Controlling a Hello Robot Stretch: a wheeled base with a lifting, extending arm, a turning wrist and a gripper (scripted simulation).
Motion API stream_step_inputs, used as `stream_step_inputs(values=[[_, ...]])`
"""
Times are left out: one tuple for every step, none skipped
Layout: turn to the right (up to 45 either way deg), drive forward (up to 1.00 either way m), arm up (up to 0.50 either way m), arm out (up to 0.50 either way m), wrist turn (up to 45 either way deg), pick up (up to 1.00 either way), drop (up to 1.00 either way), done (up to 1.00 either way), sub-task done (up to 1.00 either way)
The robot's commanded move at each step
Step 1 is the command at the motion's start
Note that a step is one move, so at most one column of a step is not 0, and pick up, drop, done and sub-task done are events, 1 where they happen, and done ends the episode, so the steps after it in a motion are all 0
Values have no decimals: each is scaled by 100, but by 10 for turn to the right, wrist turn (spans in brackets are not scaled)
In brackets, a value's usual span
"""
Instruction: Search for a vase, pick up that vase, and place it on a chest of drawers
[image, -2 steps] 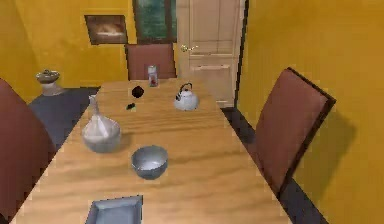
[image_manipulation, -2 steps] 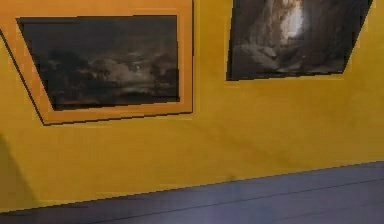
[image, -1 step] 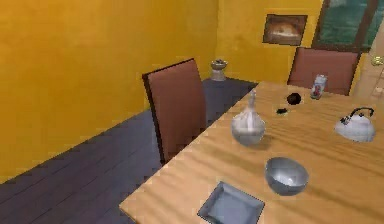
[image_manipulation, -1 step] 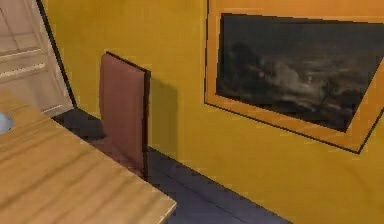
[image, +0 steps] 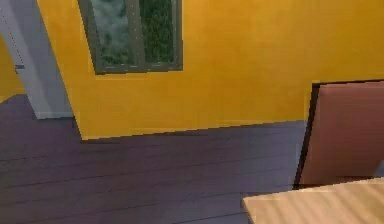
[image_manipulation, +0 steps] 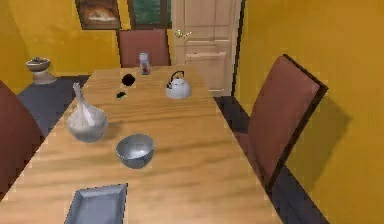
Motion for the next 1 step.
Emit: stream_step_inputs(values=[[-240, 0, 0, 0, 0, 0, 0, 0, 0]])
